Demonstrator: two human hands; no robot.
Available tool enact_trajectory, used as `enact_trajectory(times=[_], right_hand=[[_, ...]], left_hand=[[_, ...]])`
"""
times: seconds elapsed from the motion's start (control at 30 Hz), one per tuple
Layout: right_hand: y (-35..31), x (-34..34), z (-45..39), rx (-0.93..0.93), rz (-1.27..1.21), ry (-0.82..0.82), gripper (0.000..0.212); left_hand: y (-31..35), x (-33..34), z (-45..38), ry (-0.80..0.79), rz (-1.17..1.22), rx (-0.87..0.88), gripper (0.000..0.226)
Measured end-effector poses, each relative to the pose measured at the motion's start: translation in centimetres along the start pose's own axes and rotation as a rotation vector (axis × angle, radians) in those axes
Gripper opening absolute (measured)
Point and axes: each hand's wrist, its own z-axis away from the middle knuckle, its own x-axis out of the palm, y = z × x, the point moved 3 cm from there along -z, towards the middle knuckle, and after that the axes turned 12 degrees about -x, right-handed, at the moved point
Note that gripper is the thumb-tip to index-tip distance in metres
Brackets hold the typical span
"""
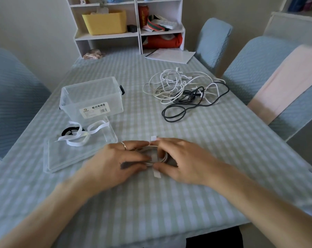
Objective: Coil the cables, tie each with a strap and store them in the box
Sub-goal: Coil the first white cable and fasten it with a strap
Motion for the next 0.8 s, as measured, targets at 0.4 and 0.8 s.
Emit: enact_trajectory(times=[0.4,0.8], right_hand=[[0.1,-0.3,0.0,0.05,-0.165,0.016,0.055],[-0.2,-1.4,1.1,-0.181,-0.096,0.126,0.037]], left_hand=[[0.3,1.1,-0.3,0.032,-0.067,0.098,0.027],[0.1,1.0,-0.4,0.075,0.023,-0.006,0.021]])
